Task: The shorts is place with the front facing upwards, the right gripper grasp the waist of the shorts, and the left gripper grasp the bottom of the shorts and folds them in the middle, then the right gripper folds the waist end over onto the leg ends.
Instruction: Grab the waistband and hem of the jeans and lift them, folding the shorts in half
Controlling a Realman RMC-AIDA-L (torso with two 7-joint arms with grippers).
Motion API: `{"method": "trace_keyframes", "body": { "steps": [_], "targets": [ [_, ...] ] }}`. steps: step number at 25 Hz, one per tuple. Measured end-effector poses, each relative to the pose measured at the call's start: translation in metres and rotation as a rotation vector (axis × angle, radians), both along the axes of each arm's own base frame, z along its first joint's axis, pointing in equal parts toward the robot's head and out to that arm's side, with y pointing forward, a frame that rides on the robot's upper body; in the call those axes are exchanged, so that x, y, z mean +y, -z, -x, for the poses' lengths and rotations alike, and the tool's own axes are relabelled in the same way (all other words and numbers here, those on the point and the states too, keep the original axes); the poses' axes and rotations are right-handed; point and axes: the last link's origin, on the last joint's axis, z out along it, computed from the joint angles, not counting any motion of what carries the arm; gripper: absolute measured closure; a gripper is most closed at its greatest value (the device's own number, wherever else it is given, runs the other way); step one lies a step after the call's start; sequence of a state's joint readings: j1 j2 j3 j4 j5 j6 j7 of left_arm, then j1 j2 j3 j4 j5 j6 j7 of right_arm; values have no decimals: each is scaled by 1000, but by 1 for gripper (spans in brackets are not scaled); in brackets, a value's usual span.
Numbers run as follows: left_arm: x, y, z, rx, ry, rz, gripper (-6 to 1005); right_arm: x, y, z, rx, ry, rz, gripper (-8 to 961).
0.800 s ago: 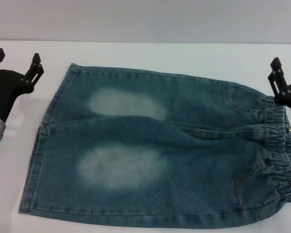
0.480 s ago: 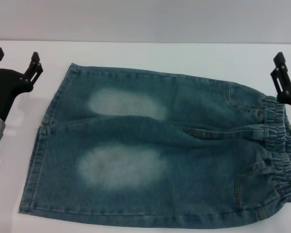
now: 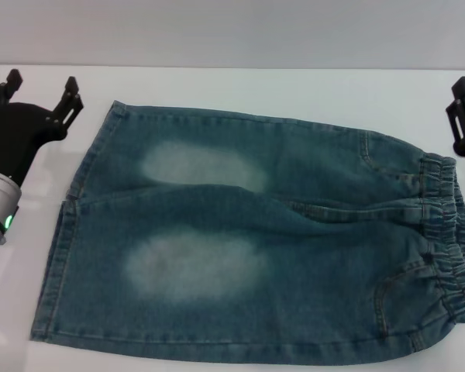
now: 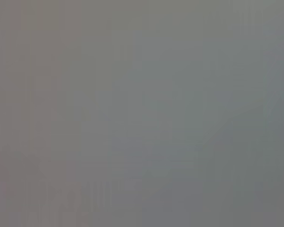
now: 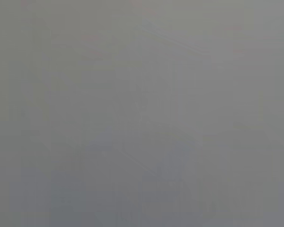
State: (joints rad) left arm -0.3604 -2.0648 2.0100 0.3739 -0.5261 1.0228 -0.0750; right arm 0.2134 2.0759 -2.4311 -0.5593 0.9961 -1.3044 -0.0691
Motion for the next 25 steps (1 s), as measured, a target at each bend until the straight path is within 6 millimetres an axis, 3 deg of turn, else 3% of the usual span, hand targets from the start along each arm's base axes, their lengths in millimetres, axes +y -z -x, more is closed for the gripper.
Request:
{"method": "trace_keyframes", "body": {
  "steps": [5,8,11,17,20,25],
  "targets": [
    [15,9,-12,23,-31,104,137,32,1,20,10,74,126,377],
    [26,10,-22,18,-94,194,137,55,-11,36,30,152,232,377],
    [36,-5,-36,-20,-216,266,137,69,-30,52,73,215,356,377],
    [41,-49,-69,44,-401,399,137,69,-64,84,7,243,580,376],
    [38,-57,-77,79,-443,454,137,63,-85,91,70,307,694,376],
    [29,-56,-83,126,-516,598,138,55,-105,85,135,417,820,387]
  ]
}}
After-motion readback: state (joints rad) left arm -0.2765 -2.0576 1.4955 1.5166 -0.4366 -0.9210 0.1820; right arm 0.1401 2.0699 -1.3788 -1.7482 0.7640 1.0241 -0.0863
